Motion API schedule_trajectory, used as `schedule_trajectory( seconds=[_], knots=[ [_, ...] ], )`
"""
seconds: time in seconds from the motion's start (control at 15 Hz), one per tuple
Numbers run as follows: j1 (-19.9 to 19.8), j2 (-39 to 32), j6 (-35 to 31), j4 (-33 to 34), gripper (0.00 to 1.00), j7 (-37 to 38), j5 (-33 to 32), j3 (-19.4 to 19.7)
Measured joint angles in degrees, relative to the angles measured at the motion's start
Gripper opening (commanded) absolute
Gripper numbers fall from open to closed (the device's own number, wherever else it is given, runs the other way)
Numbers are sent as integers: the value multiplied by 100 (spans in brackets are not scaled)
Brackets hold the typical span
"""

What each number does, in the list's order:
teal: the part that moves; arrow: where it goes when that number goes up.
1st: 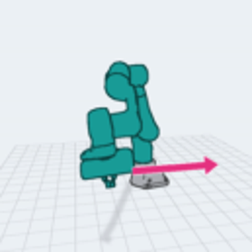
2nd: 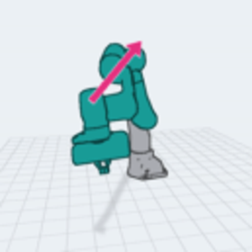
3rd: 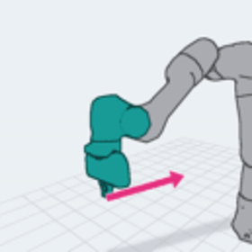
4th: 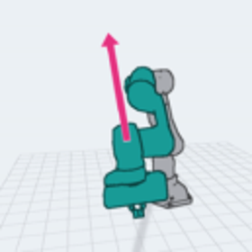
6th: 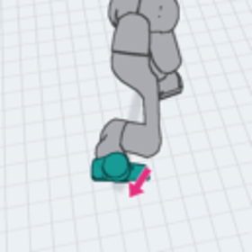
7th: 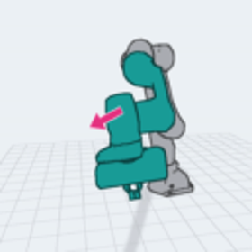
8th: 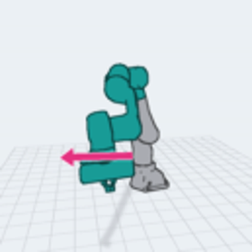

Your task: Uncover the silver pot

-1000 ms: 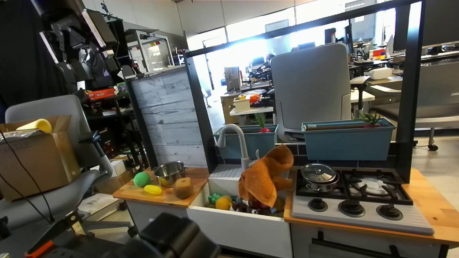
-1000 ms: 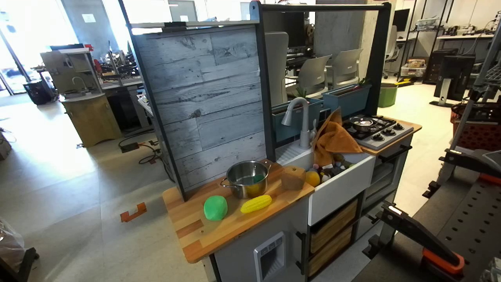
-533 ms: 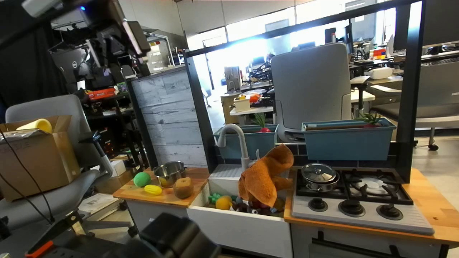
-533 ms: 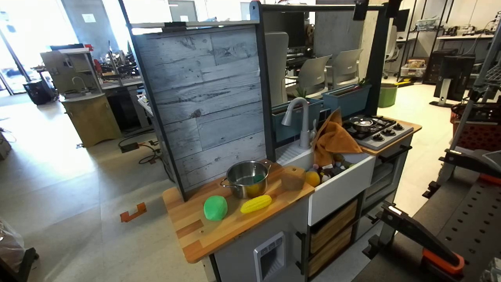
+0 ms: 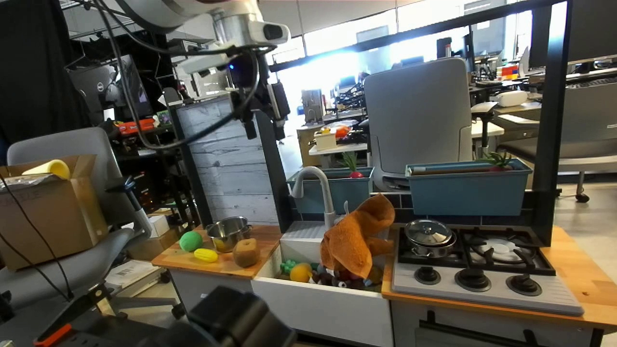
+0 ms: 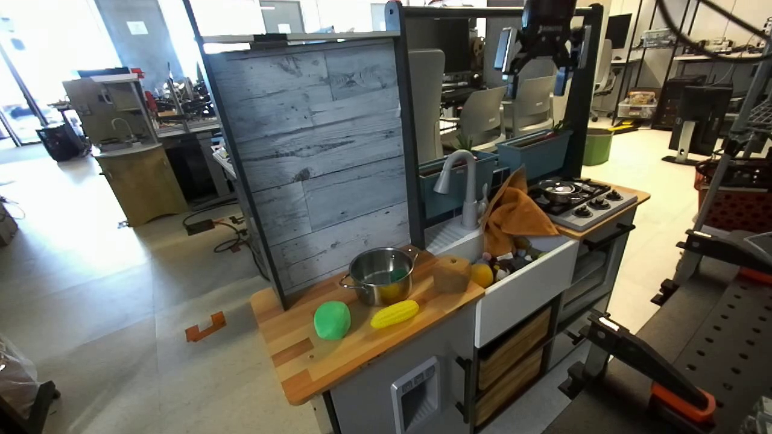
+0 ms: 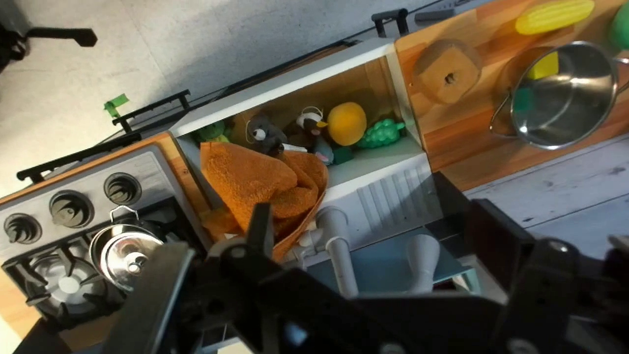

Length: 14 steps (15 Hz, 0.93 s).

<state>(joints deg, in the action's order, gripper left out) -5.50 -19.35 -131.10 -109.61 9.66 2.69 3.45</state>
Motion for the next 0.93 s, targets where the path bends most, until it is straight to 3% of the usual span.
schedule_trajectory(
  seconds=[0.4, 0.93],
  knots=[
    [-428, -1808, 377, 1823, 100, 546, 801, 218],
    [-1134, -3743, 767, 4025, 100, 1576, 1364, 331]
  ],
)
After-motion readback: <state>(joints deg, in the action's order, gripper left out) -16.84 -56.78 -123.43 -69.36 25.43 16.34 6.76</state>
